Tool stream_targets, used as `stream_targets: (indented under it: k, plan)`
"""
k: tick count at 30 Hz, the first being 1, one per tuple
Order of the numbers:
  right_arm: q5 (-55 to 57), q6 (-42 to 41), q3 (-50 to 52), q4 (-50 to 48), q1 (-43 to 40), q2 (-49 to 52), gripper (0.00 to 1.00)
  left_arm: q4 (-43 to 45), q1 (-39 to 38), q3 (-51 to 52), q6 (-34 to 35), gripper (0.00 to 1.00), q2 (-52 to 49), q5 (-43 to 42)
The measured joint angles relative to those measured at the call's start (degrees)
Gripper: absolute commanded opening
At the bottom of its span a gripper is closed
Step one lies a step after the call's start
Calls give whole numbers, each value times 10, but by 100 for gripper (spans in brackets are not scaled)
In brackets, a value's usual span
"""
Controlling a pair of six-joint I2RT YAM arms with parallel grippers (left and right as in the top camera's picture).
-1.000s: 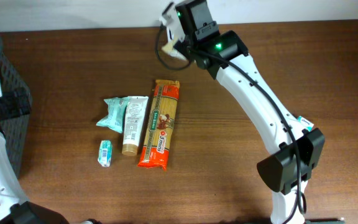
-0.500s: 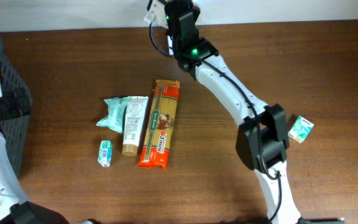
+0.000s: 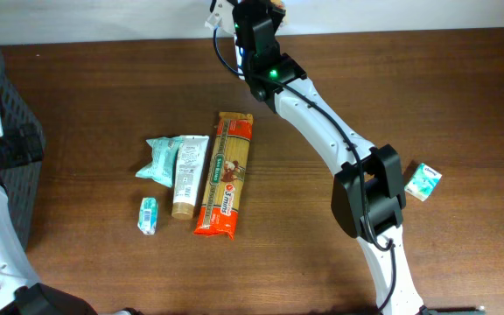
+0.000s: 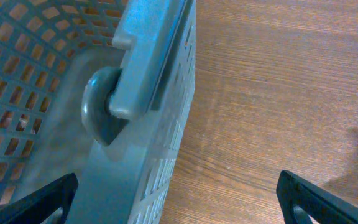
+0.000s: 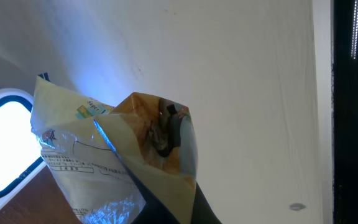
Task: Scan the item barcode
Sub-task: 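Hold the snack bag under the scanner with the right gripper, then carry the snack bag right and release it beside the tissue pack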
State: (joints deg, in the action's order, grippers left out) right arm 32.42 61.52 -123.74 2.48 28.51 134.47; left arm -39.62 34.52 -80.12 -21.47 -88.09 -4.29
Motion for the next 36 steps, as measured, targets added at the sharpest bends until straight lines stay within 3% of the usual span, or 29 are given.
stream_targets:
  k: [3,6,10,14,19,22,27,28,29,30,36]
  plan:
    - [6,-1,0,0,0,-1,4,0,0,0,0,99,0,0]
    - [4,-30,2,71,0,-32,4,0,0,0,0,99,0,0]
    - [-34,-137,0,284,-1,-172,4,0,0,0,0,99,0,0]
    - [-146,-313,-11,524,-31,-308,4,0,0,0,0,99,0,0]
    - [-278,-516,-2,796,-165,-313,4,0,0,0,0,99,0,0]
    - [-296,-606,39,832,-275,-285,4,0,0,0,0,99,0,0]
    - [-323,-723,177,741,-482,-250,4,0,0,0,0,99,0,0]
    - [-339,-731,203,716,-512,-246,15,0,0,0,0,99,0,0]
    - [-351,-735,224,700,-534,-245,44,0,0,0,0,99,0,0]
    - [-369,-744,248,690,-566,-243,67,0,0,0,0,99,0,0]
    - [-402,-746,220,774,-603,-242,70,0,0,0,0,99,0,0]
